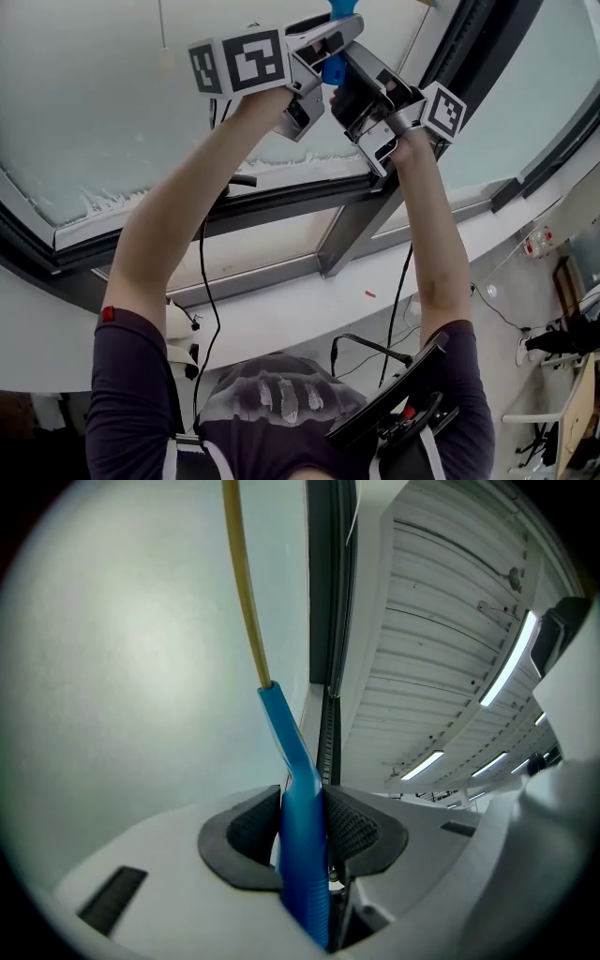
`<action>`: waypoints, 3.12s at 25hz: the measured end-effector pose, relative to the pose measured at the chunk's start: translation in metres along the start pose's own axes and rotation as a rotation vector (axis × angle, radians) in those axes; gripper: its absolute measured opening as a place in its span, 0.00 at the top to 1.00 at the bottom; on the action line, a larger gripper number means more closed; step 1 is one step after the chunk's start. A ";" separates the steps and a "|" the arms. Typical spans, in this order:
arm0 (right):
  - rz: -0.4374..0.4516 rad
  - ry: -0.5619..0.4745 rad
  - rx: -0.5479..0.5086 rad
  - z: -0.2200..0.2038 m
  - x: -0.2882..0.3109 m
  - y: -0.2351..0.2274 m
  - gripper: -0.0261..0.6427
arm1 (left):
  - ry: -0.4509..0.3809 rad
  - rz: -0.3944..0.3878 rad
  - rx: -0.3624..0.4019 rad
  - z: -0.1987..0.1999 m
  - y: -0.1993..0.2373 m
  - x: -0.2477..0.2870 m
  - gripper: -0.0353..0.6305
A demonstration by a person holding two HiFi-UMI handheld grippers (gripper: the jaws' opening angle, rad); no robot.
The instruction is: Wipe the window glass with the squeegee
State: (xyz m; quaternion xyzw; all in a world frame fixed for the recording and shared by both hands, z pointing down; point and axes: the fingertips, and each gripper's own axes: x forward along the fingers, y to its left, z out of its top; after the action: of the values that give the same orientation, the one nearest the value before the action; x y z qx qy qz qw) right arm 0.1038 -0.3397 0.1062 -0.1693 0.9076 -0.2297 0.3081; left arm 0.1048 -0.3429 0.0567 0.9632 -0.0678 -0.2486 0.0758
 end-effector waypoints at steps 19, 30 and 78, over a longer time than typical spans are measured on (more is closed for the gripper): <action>-0.009 0.050 0.076 -0.051 -0.043 -0.020 0.70 | 0.031 0.082 -0.085 -0.064 -0.001 -0.031 0.73; 0.018 0.066 0.189 -0.053 -0.044 -0.032 0.70 | 0.055 0.148 -0.131 -0.071 0.012 -0.032 0.73; 0.010 0.228 0.046 -0.179 -0.220 -0.003 0.71 | -0.115 0.281 -0.399 -0.194 -0.032 -0.179 0.73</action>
State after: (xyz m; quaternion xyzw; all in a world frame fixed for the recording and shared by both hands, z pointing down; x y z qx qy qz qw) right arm 0.1563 -0.1872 0.3397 -0.1306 0.9320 -0.2668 0.2078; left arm 0.0474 -0.2595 0.3025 0.8945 -0.1550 -0.2987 0.2943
